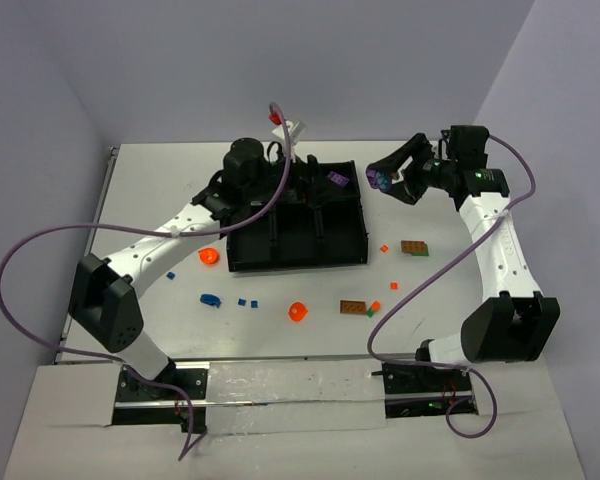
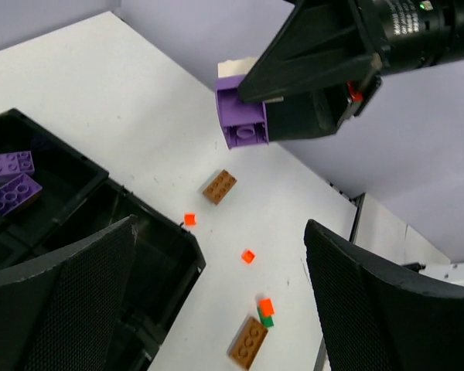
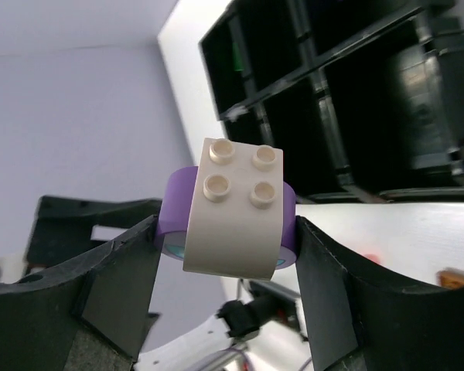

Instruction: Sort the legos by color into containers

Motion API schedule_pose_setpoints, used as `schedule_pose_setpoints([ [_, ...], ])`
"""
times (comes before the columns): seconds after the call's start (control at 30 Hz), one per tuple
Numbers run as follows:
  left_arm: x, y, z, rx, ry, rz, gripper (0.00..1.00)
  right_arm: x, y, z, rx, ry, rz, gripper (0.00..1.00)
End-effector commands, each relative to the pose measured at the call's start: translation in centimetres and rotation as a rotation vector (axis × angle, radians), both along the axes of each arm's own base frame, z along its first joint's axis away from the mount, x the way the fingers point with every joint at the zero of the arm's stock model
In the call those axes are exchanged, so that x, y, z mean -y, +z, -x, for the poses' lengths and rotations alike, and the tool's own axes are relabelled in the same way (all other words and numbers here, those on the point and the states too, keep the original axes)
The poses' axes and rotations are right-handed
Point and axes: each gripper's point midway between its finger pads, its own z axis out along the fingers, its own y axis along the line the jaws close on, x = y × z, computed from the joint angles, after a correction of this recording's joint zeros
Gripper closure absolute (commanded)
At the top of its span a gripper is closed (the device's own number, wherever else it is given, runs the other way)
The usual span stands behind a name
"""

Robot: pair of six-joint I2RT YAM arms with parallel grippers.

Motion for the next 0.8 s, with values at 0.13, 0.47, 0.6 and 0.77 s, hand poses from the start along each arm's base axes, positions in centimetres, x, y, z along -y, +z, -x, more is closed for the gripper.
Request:
schedule_pose_setpoints([
  [0.13,3.6,5.4,-1.0,0.102,0.04,0.133,0.05,-2.3,3.9,1.7,0.07,0.017,-0.15,0.65],
  [0.47,6.0,5.1,-0.1,0.051,-0.01,0.169,0.04,-4.1,4.9,2.9,0.103,0.062,-0.189,0.65],
  [0.6,6.6,4.9,0.0,0.048,-0.012,0.164,0.04,-4.5,5.2,3.3,0.111,0.077,-0.202,0.65],
  [0.77,6.8,4.5,-0.8,0.037,0.016,0.155,0.08,-4.9,5.8,3.6,0.134,0.091,-0.204,0.65],
])
